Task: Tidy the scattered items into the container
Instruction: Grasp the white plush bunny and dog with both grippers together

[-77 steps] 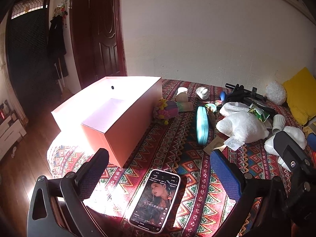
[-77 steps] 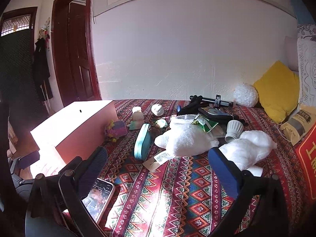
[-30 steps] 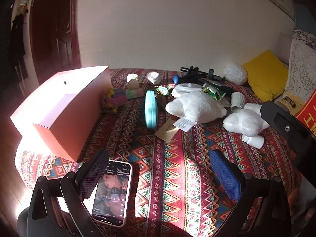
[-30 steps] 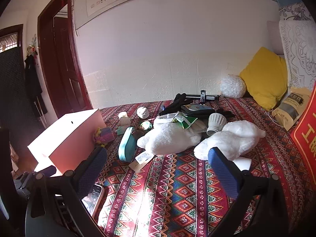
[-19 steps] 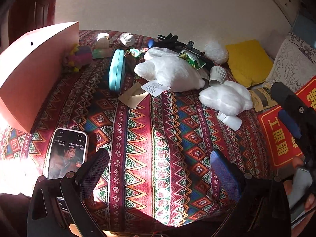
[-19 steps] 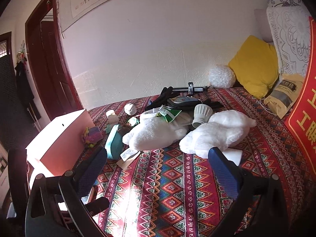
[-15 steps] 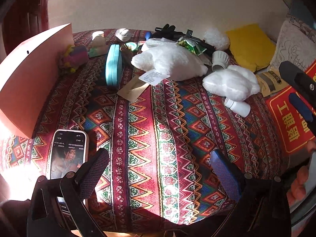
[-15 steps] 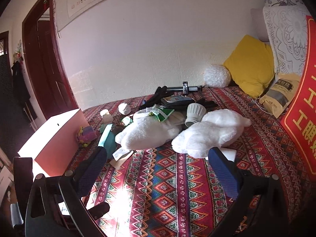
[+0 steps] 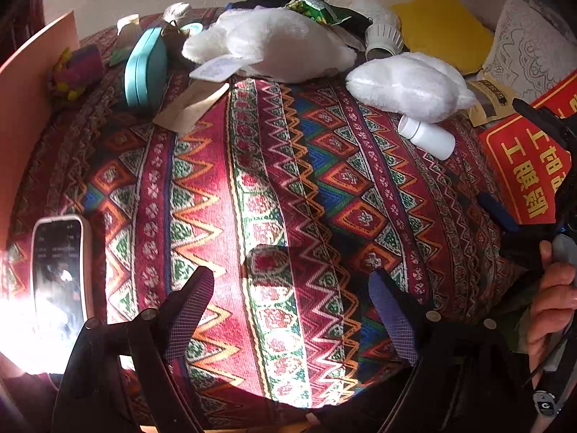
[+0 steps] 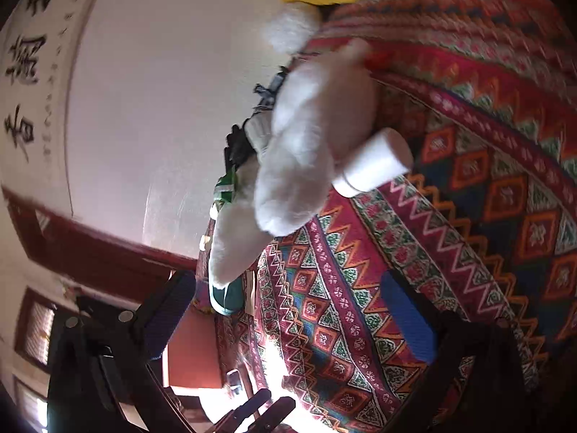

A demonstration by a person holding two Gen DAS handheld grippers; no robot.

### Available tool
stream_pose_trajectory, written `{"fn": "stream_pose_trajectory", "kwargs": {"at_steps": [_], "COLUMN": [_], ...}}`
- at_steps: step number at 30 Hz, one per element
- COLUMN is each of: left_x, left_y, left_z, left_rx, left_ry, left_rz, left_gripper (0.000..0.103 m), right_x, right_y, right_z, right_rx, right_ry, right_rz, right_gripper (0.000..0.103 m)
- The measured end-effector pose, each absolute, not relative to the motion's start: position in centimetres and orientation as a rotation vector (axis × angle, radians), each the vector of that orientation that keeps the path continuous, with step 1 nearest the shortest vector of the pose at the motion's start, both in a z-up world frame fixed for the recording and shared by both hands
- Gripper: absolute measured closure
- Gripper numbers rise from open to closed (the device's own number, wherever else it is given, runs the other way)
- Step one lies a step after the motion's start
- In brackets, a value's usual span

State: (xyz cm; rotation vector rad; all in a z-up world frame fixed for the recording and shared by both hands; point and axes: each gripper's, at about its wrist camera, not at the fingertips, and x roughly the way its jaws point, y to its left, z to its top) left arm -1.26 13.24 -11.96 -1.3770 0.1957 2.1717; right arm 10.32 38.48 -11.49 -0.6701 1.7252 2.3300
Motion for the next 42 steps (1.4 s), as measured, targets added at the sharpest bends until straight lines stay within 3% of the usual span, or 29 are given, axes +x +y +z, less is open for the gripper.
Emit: {"fn": "stream_pose_trajectory", "kwargs": {"at_steps": [6, 12, 14, 16, 19, 23, 25, 31, 32, 34, 35, 37, 39, 42], "left_x": [-5.1, -7.9, -8.2, -8.7, -9.5, -11.3, -12.4, -15.0, -15.8, -17.5, -18.3, -19.4, -19.8, -19.8], "left_y": [15.5, 18.6, 19.5, 20.4, 21.7, 23.7, 24.9, 29.7, 30.3, 31.0, 31.1, 30.8, 30.5, 29.1], "left_z": [-7.7, -6.8, -7.1, -7.7, -9.0, -9.8, -9.9, -12.8, -13.5, -14.7, -14.8, -14.1, -12.8, -10.0], "left_rx": [-1.137, -0.897, -0.807, -0.736, -0.692, -0.595, -0.574, -0.611, -0.633, -0.659, -0.674, -0.738, -0.803, -0.903], "left_ry": [0.420, 0.683, 0.760, 0.816, 0.886, 1.032, 1.072, 1.288, 1.329, 1.442, 1.459, 1.389, 1.339, 1.192], "left_rz": [2.326, 2.377, 2.392, 2.421, 2.432, 2.477, 2.469, 2.348, 2.329, 2.330, 2.334, 2.323, 2.293, 2.232], "left_gripper": [0.017, 0.017, 0.017, 0.017, 0.017, 0.017, 0.015, 0.004, 0.000, 0.000, 0.000, 0.007, 0.028, 0.032], "right_x": [9.7, 6.7, 5.4, 3.9, 1.4, 0.4, 0.1, -0.1, -0.2, -0.2, -0.2, 0.1, 0.4, 1.2], "right_y": [41.2, 41.3, 41.4, 41.6, 41.5, 41.3, 41.4, 42.4, 42.4, 42.3, 42.4, 42.5, 42.6, 42.3], "right_z": [-14.3, -14.5, -14.0, -13.7, -12.9, -12.8, -13.1, -14.0, -14.0, -13.9, -14.0, -14.2, -14.0, -12.9], "right_rx": [-0.501, -0.432, -0.417, -0.384, -0.440, -0.471, -0.440, -0.438, -0.454, -0.503, -0.507, -0.494, -0.483, -0.443], "right_ry": [1.935, 1.969, 1.935, 1.941, 1.841, 1.783, 1.821, 1.817, 1.810, 1.788, 1.802, 1.849, 1.872, 1.884], "right_rz": [2.132, 2.094, 2.103, 2.127, 2.154, 2.128, 2.126, 2.159, 2.164, 2.154, 2.155, 2.147, 2.136, 2.126], "right_gripper": [0.001, 0.003, 0.010, 0.035, 0.042, 0.038, 0.028, 0.027, 0.027, 0.045, 0.046, 0.049, 0.050, 0.051]}}
